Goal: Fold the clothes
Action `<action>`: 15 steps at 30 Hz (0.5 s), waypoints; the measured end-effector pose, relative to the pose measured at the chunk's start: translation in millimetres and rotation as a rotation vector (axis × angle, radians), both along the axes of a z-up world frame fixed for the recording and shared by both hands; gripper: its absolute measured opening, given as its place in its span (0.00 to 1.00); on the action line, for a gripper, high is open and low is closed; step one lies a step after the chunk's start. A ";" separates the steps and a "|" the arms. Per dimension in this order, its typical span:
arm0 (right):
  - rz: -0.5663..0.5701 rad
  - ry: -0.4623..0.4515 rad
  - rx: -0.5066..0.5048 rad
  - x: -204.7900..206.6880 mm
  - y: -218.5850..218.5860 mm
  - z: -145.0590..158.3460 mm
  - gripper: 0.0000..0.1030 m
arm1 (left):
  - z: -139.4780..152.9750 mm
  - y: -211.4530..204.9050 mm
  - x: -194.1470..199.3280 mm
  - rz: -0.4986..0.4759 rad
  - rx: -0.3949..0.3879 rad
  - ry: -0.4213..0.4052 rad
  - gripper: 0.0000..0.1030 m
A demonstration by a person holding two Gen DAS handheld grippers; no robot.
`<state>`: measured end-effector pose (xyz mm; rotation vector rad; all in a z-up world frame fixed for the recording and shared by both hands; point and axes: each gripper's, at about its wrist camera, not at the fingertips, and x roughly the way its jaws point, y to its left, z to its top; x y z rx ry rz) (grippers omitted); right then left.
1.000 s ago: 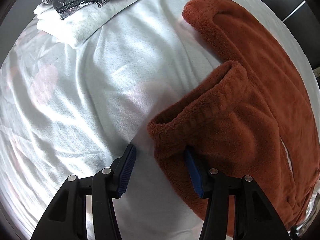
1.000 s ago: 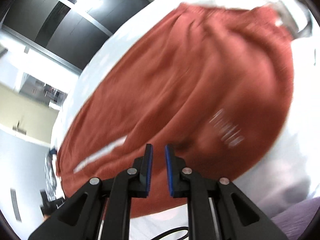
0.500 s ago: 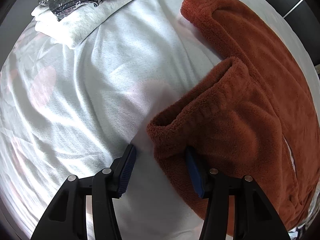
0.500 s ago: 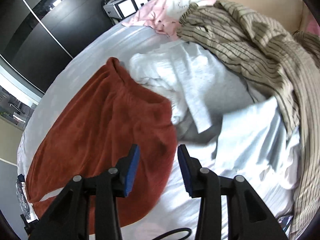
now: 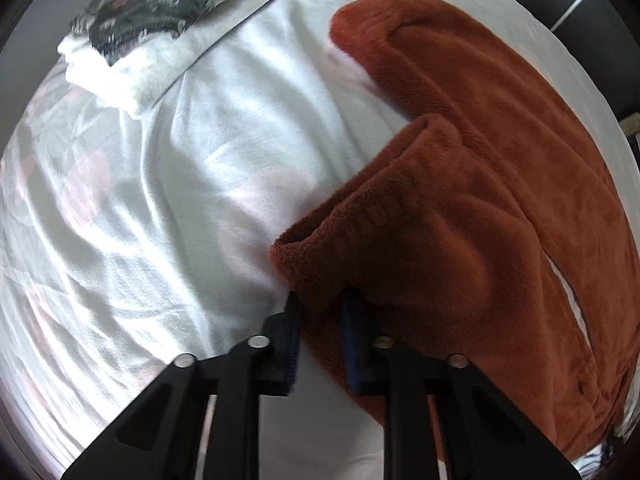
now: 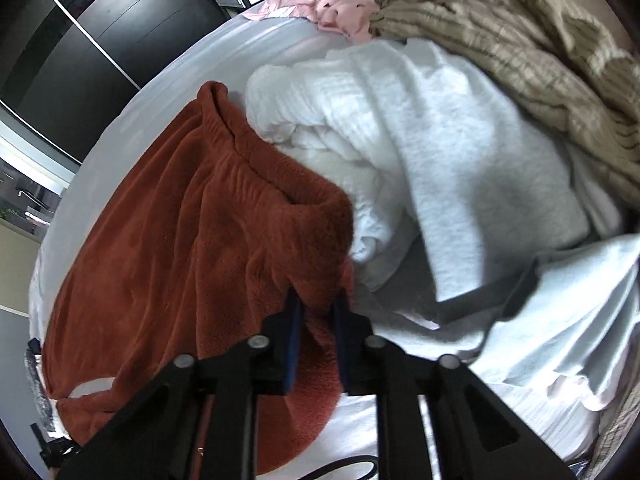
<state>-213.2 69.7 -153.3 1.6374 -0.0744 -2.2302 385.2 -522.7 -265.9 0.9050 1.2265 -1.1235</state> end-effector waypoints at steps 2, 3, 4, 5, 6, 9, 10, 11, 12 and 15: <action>-0.002 0.025 0.000 1.2 1.1 10.2 0.07 | 11.7 0.9 4.1 -0.009 -0.021 0.021 0.06; -0.008 0.042 -0.003 2.0 3.3 19.2 0.07 | 19.4 1.6 9.1 -0.002 -0.032 0.040 0.06; -0.014 0.060 -0.005 3.0 5.8 28.5 0.07 | 28.5 3.2 16.0 0.013 -0.045 0.065 0.05; -0.020 0.077 -0.008 3.9 8.2 37.8 0.06 | 37.8 5.2 23.4 0.031 -0.058 0.091 0.05; -0.025 0.095 -0.010 4.8 10.6 47.1 0.06 | 48.0 8.2 31.4 0.048 -0.069 0.111 0.05; -0.062 0.128 -0.026 8.4 26.3 76.8 0.05 | 80.8 19.5 56.8 0.100 -0.096 0.156 0.05; -0.074 0.139 -0.031 9.6 31.6 86.7 0.05 | 90.4 23.3 64.1 0.112 -0.101 0.167 0.05; -0.089 0.143 -0.027 10.5 37.0 92.0 0.05 | 99.0 27.2 70.7 0.119 -0.102 0.174 0.05; -0.102 0.141 -0.015 11.3 41.7 92.7 0.05 | 104.8 30.6 75.0 0.122 -0.095 0.179 0.05; -0.135 0.108 0.024 15.9 55.1 82.8 0.05 | 95.5 61.4 78.3 0.116 -0.031 0.150 0.05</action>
